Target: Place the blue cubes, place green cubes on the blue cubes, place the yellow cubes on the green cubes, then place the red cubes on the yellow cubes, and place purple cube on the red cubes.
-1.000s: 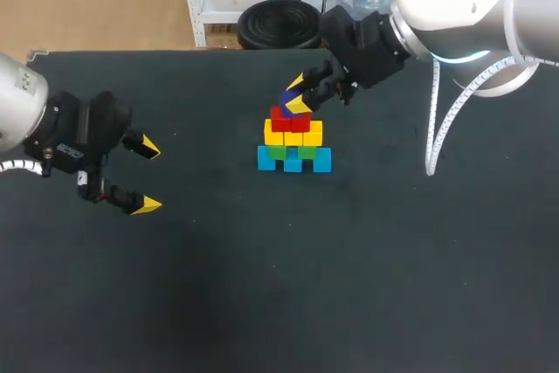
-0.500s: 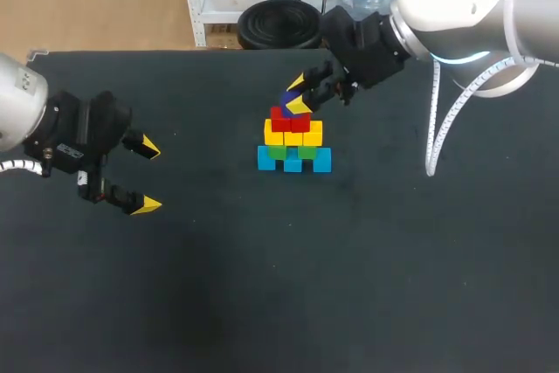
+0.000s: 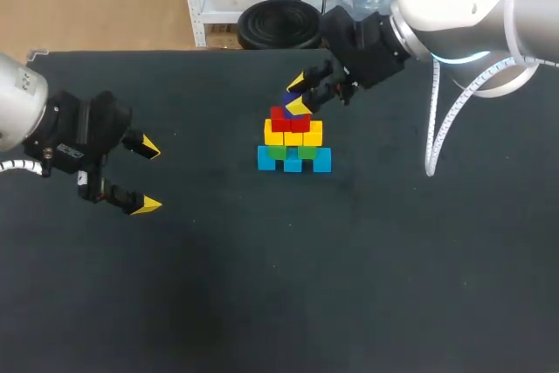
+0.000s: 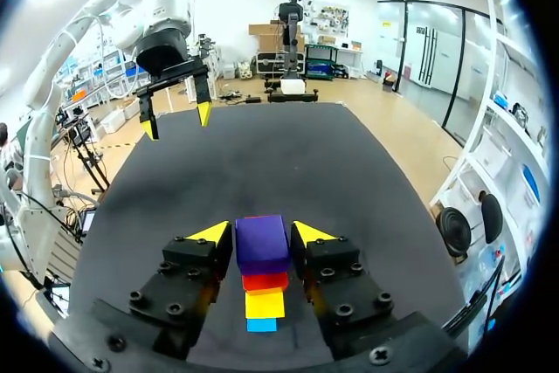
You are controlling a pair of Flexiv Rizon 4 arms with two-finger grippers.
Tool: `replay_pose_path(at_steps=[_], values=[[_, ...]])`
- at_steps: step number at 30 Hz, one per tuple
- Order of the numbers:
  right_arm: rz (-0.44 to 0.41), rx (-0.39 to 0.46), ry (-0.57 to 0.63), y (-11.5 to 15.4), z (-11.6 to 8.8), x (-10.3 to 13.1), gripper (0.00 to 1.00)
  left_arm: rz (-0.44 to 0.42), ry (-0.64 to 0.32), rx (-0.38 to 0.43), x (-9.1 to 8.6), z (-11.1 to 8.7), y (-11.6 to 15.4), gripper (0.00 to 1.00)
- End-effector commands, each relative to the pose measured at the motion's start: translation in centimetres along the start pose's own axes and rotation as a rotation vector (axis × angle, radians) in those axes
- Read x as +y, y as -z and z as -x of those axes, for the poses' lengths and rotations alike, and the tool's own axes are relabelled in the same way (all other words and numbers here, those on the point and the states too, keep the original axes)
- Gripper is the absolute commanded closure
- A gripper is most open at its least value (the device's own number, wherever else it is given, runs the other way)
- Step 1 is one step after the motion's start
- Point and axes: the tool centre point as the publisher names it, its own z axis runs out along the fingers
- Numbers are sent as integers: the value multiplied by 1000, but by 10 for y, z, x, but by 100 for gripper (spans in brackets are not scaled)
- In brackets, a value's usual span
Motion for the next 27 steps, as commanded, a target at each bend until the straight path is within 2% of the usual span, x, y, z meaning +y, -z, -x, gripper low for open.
replay_pose_path(at_steps=[1, 5, 6, 7, 10, 12, 13, 18, 25, 27], values=[[0, 0, -1, 0, 1, -2, 55, 0, -3, -5, 1, -1, -1, 0], [-8, -5, 7, 3, 6, -4, 52, 0, -3, -5, 1, -1, -1, 0], [-11, -6, 10, 4, 7, -4, 45, 0, -3, -5, 1, -1, -1, 0], [-14, -8, 13, 6, 9, -4, 31, 0, -3, -5, 1, -1, -1, 0], [-21, -16, 22, 11, 12, -2, 26, 0, -3, -5, 1, -1, -1, 0], [-27, -28, 24, 17, 14, -1, 12, 0, -3, -5, 1, -1, -1, 0], [-30, -40, 24, 20, 15, 0, 0, 0, -3, -5, 1, -1, -1, 0], [-71, -102, 1, 44, 11, 0, 0, 0, -3, -5, 1, -1, -1, 0], [-158, -262, -37, 75, -10, -2, 0, 0, -3, -5, 1, -1, -1, 0], [-176, -285, -53, 80, -15, -1, 0, 0, -3, -5, 1, -1, -1, 0]])
